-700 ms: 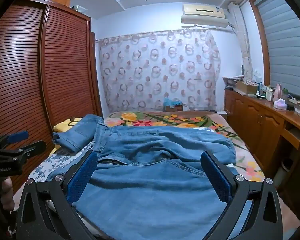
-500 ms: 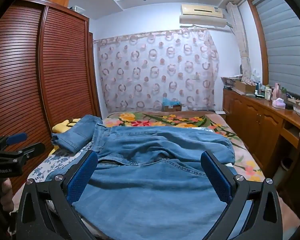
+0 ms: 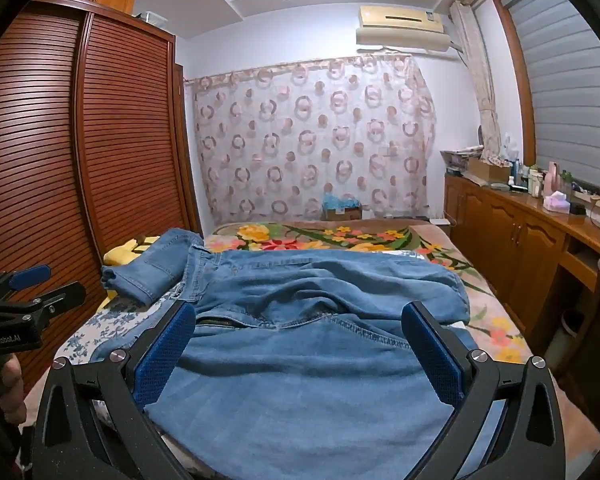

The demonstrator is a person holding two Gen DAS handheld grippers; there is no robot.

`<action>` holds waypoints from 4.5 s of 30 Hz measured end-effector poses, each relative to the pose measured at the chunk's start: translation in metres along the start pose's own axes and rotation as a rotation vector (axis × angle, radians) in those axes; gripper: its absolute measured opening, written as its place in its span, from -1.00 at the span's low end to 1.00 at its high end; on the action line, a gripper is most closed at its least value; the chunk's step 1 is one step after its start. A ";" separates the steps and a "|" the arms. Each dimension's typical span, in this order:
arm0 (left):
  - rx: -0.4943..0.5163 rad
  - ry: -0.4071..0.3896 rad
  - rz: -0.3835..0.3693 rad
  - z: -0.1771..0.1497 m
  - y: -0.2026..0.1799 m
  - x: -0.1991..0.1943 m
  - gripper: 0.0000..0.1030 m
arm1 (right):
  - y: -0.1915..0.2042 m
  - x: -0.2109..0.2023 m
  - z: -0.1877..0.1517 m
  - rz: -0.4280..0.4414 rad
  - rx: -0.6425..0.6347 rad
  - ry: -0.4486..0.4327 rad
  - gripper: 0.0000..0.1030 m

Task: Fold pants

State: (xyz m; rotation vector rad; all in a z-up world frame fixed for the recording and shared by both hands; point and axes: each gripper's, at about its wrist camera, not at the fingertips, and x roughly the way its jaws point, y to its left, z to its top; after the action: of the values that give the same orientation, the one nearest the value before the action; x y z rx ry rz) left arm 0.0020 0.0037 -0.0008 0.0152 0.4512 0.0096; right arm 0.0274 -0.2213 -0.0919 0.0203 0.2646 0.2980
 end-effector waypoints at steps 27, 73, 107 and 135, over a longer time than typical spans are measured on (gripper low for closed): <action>0.000 -0.005 0.004 -0.002 0.005 0.004 1.00 | 0.000 0.000 -0.001 -0.001 -0.002 -0.009 1.00; 0.001 -0.014 0.007 0.001 0.004 -0.003 1.00 | 0.000 0.002 -0.003 0.005 -0.002 -0.013 1.00; -0.019 0.195 -0.001 -0.042 0.034 0.065 1.00 | -0.010 0.030 -0.008 -0.016 0.023 0.129 1.00; -0.123 0.348 0.007 -0.102 0.115 0.102 0.45 | -0.023 0.033 -0.005 -0.082 0.005 0.252 0.99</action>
State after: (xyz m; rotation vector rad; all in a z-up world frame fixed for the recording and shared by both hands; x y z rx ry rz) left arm 0.0491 0.1212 -0.1350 -0.1076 0.7973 0.0473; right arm 0.0630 -0.2343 -0.1066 -0.0229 0.5147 0.2184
